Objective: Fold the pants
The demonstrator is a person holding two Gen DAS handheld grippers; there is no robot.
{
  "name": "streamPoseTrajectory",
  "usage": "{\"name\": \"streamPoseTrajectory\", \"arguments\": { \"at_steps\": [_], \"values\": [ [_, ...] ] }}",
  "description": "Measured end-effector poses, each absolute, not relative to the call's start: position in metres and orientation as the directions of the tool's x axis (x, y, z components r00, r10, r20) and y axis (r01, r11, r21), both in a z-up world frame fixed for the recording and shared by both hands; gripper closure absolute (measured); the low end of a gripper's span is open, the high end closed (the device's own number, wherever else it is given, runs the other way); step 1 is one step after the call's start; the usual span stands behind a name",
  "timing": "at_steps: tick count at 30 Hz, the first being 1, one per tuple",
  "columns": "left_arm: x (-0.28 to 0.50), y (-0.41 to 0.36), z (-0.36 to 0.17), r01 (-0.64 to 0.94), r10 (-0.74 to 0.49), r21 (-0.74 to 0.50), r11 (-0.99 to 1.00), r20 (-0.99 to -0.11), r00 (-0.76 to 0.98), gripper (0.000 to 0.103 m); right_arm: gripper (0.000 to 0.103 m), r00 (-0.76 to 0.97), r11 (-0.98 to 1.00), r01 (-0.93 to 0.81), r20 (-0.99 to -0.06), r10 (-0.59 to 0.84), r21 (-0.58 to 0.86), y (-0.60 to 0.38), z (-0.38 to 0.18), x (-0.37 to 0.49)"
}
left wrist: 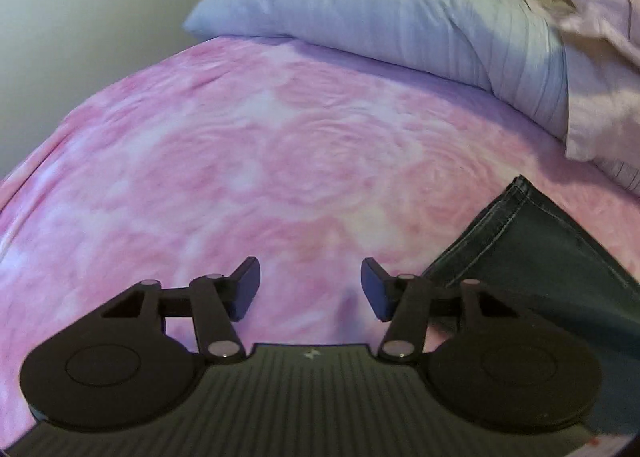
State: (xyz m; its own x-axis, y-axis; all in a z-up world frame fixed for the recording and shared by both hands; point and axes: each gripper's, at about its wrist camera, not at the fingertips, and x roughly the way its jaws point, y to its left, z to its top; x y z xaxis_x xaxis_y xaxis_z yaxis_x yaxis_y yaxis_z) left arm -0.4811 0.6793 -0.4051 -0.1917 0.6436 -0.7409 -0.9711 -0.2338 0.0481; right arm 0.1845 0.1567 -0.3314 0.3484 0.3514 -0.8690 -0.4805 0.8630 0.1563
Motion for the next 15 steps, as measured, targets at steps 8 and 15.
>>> {"name": "streamPoseTrajectory", "arguments": {
  "at_steps": [8, 15],
  "values": [
    [-0.475, 0.550, -0.375, -0.983, 0.555, -0.074, -0.168, -0.831, -0.033, 0.052, 0.071, 0.291, 0.801, -0.571, -0.868, 0.403, 0.180, 0.121, -0.344, 0.186],
    [-0.434, 0.528, -0.370, -0.987, 0.562, -0.123, -0.107, -0.826, 0.042, 0.052, 0.071, 0.262, 0.732, -0.657, -0.854, 0.449, 0.182, 0.119, -0.344, 0.209]
  ]
}}
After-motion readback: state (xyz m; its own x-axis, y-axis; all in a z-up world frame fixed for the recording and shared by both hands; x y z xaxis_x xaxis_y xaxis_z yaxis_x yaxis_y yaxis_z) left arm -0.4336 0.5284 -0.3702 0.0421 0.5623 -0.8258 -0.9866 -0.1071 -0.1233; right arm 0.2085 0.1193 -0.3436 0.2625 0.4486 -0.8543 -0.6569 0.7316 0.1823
